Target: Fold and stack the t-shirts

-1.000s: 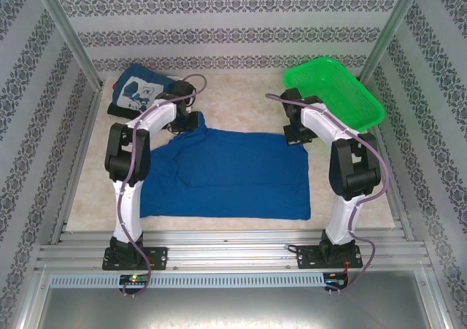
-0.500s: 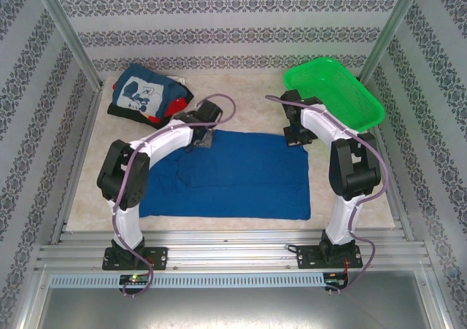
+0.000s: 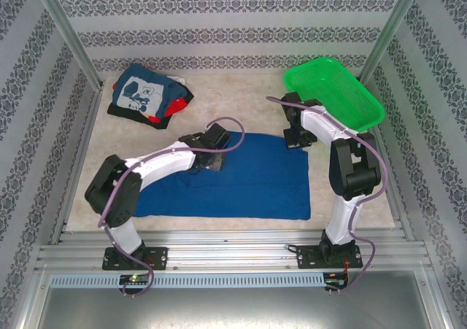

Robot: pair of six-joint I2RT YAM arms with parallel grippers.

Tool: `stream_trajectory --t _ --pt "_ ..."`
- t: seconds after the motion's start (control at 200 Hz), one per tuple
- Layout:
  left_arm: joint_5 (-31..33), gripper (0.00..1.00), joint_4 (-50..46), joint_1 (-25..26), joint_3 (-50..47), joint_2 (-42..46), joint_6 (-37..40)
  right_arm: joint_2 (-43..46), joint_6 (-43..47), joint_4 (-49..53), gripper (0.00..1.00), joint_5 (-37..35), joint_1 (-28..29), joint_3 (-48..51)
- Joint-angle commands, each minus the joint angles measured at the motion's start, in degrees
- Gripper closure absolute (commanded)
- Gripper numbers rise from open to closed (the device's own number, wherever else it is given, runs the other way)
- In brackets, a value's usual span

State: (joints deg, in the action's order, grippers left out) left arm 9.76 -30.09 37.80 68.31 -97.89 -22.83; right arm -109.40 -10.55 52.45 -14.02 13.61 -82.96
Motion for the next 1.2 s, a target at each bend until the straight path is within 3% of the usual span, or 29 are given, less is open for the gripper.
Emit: stream_trajectory --t 0.0,0.235,0.385,0.455,0.59,0.799,1.194 --pt "-4.6 0.32 0.7 -3.1 2.2 4.4 -3.1 1.6 -1.1 0.5 1.0 0.8 -0.6 0.3" --pt "-24.6 0.26 0.2 -17.9 2.5 4.0 -4.9 1.7 -1.3 0.4 1.0 1.1 -0.6 0.7" --pt "-35.6 0.35 -3.1 -23.1 6.9 -3.1 0.9 1.7 -1.2 0.5 1.0 1.1 -0.4 0.8" --pt "-36.8 0.43 -6.5 -25.2 8.7 -5.3 3.0 1.8 -0.9 0.9 1.0 0.8 -0.4 0.8" --pt "-41.2 0.46 -7.7 -28.2 8.3 -7.1 5.3 2.7 -0.4 0.8 1.0 0.1 -0.4 1.6" --pt "-40.1 0.5 -10.2 -28.0 9.6 -11.4 9.5 2.5 -0.5 0.6 1.0 0.5 -0.6 2.2" --pt "-43.1 0.53 -7.0 -25.5 8.8 -15.2 8.6 2.5 -0.4 0.7 1.0 0.3 -0.4 2.3"
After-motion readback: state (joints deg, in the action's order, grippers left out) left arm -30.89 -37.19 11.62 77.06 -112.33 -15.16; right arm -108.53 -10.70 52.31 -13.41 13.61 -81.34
